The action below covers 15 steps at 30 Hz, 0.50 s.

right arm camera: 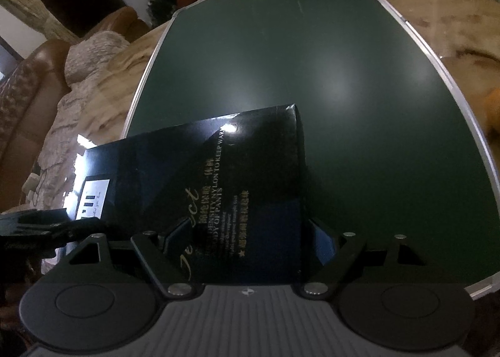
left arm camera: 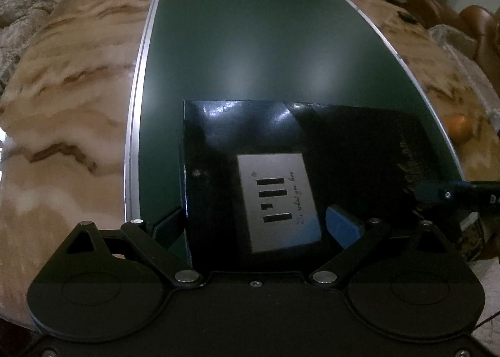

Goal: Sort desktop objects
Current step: 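Carry the lid with both grippers over the jar box and lower it on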

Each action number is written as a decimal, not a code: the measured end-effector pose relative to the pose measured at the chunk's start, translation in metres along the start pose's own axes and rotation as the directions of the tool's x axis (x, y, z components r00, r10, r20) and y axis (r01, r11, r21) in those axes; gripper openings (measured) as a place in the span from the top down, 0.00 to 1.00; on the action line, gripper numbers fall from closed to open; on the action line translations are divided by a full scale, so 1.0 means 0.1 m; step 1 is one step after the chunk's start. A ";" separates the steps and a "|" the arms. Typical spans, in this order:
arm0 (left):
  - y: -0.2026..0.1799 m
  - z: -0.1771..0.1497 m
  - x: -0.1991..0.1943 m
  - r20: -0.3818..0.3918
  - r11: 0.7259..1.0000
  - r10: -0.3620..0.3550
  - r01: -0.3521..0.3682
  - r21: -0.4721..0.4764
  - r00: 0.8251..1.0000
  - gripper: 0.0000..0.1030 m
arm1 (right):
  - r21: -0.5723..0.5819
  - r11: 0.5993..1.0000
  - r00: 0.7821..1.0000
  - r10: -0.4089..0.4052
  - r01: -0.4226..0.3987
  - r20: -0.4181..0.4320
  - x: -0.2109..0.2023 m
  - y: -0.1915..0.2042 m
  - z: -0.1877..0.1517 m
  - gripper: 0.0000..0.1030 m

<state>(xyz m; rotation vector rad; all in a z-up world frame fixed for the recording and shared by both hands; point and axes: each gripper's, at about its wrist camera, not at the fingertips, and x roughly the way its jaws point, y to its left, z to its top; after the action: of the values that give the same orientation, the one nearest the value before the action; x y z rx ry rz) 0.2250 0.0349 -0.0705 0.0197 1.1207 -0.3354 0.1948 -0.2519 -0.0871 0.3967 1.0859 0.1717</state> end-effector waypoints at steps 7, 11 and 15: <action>0.05 -0.12 0.03 -0.018 1.000 0.010 -0.010 -0.021 1.000 0.05 | -0.008 1.000 1.000 0.013 -0.013 -0.015 0.09 0.00 -0.09 0.18; 0.13 -0.16 0.10 -0.029 0.998 -0.006 0.004 -0.058 1.000 0.05 | -0.023 1.000 1.000 0.003 -0.003 -0.002 0.13 0.01 -0.10 0.18; 0.14 -0.16 0.15 -0.021 0.997 -0.002 0.000 -0.077 1.000 0.05 | -0.031 1.000 1.000 -0.005 0.005 0.013 0.16 -0.01 -0.09 0.17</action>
<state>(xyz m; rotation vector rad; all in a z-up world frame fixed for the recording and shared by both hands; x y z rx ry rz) 0.2209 0.0467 -0.0930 -0.0453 1.1541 -0.2934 0.1948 -0.2458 -0.1046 0.3666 1.0704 0.1810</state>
